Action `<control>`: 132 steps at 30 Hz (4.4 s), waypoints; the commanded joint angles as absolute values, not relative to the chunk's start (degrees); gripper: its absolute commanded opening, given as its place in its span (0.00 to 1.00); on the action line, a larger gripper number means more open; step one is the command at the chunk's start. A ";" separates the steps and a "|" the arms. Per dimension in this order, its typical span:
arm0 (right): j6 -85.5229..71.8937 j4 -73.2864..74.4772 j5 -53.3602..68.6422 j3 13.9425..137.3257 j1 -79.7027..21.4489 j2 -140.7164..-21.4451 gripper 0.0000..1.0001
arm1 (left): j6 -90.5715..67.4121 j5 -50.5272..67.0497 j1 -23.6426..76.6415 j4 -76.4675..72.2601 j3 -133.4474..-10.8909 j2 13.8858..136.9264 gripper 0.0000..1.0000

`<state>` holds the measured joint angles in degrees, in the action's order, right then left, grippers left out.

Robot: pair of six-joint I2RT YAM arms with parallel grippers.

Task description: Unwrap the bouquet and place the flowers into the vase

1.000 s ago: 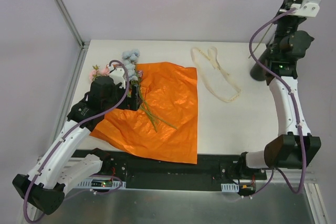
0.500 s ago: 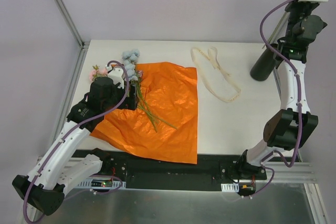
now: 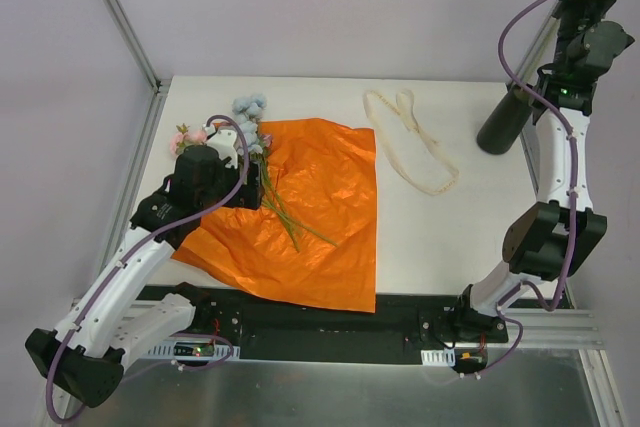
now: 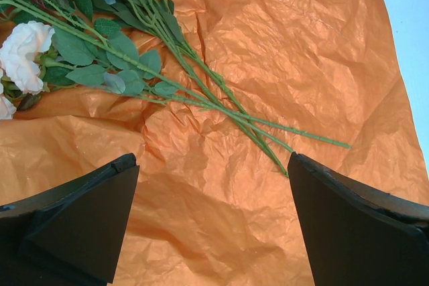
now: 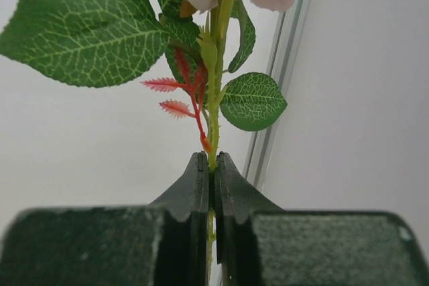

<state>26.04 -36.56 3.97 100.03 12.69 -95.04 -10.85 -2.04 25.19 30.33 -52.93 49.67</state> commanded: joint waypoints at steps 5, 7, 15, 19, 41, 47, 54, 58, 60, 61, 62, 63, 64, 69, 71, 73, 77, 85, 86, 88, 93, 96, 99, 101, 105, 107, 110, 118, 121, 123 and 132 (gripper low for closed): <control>25.84 -39.11 6.85 98.35 14.59 -95.53 0.00 | -9.67 -2.46 25.58 30.06 -53.09 50.36 0.99; 25.32 -39.37 7.29 97.65 14.59 -96.06 0.00 | -9.67 -2.46 25.58 30.06 -53.26 50.89 0.99; 23.03 -41.13 7.30 92.91 14.59 -97.12 0.00 | -9.58 -1.93 25.58 30.06 -53.17 50.71 0.99; 22.33 -41.05 4.58 88.87 14.59 -96.42 0.11 | -9.49 -1.67 25.66 30.06 -53.26 50.89 0.99; -6.48 -0.29 -4.75 89.47 13.89 -80.52 0.64 | -11.34 -2.37 25.58 30.32 -53.44 49.39 0.99; -15.72 15.18 -3.69 91.58 12.75 -75.86 0.64 | -14.84 -5.97 25.58 30.24 -53.44 49.92 0.99; -18.90 29.16 -1.32 90.62 7.48 -72.07 0.62 | -29.68 -9.14 25.58 31.11 -54.40 55.36 0.90; -20.30 30.76 1.65 85.53 2.56 -68.74 0.59 | -41.54 -9.23 25.58 31.02 -54.32 57.91 0.83; -20.57 29.80 2.63 81.23 -0.95 -66.89 0.58 | -46.91 -9.75 25.58 30.94 -53.97 60.02 0.77; -20.48 29.27 2.46 78.95 -2.62 -66.01 0.58 | -49.37 -10.02 25.58 31.02 -54.14 61.68 0.74; -20.39 28.83 2.55 77.01 -4.29 -65.31 0.57 | -50.96 -10.02 25.58 31.03 -54.49 63.70 0.72; -20.39 28.39 2.46 75.43 -5.52 -64.61 0.57 | -52.46 -9.93 25.49 30.94 -55.01 65.46 0.69; -20.65 27.95 2.55 73.93 -6.93 -63.90 0.57 | -53.69 -10.02 25.49 30.94 -55.54 67.39 0.67; -22.32 25.58 4.39 67.69 -10.90 -61.53 0.57 | -63.79 -11.42 25.05 30.85 -55.29 73.56 0.55; -22.15 24.09 5.53 65.84 -11.95 -60.56 0.56 | -66.52 -12.56 25.05 30.32 -54.76 75.67 0.54; -21.36 23.90 5.63 64.78 -12.22 -60.03 0.56 | -67.93 -13.44 25.05 29.89 -54.58 77.68 0.54; -20.83 24.35 5.53 64.51 -12.22 -59.42 0.56 | -69.16 -14.24 25.05 29.27 -54.76 80.41 0.53; -19.43 25.31 5.89 64.95 -12.22 -57.39 0.56 | -71.81 -14.24 25.05 27.95 -55.28 85.68 0.49; -19.25 25.57 5.89 65.21 -12.22 -57.22 0.56 | -71.81 -14.06 25.05 27.86 -55.63 86.56 0.48; -19.16 26.01 5.98 65.48 -12.30 -56.87 0.56 | -72.07 -14.06 25.05 27.77 -56.07 87.97 0.44; -19.60 26.02 6.24 65.57 -12.22 -56.34 0.56 | -71.99 -13.80 25.05 26.72 -56.69 91.31 0.42; -19.86 26.02 6.94 65.48 -12.22 -56.34 0.56 | -71.63 -13.27 25.05 25.76 -56.87 92.72 0.41; -19.95 26.10 6.86 65.48 -12.22 -56.42 0.56 | -71.19 -12.75 25.05 25.23 -56.78 93.87 0.39; -19.78 26.10 6.77 65.57 -12.22 -56.43 0.56 | -71.10 -12.57 25.05 25.14 -56.52 93.96 0.34; -19.42 26.45 6.68 66.18 -12.22 -56.60 0.56 | -70.14 -13.62 25.05 25.22 -56.60 92.73 0.22; -19.42 26.54 6.77 66.27 -12.22 -56.51 0.56 | -69.35 -14.06 25.05 25.23 -56.95 92.37 0.15; -19.34 26.89 6.77 66.62 -12.22 -56.34 0.56 | -68.91 -13.80 25.05 25.22 -57.22 92.02 0.01; -19.07 27.77 6.50 66.45 -12.30 -55.02 0.57 | -68.03 -14.85 25.05 25.75 -57.04 89.30 0.00; -19.51 27.86 6.77 66.18 -12.22 -54.84 0.57 | -67.94 -15.55 25.05 26.63 -56.95 87.55 0.00; -19.86 27.95 7.20 66.09 -12.22 -54.84 0.57 | -67.42 -16.17 25.05 27.24 -57.13 86.32 0.00; -21.09 27.77 8.17 65.83 -12.30 -54.67 0.57 | -64.25 -17.40 25.05 28.21 -58.01 83.76 0.03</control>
<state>-20.29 27.79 6.92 64.29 -12.05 -55.99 -66.52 -14.96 25.08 26.87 -55.81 85.34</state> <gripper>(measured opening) 0.570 0.030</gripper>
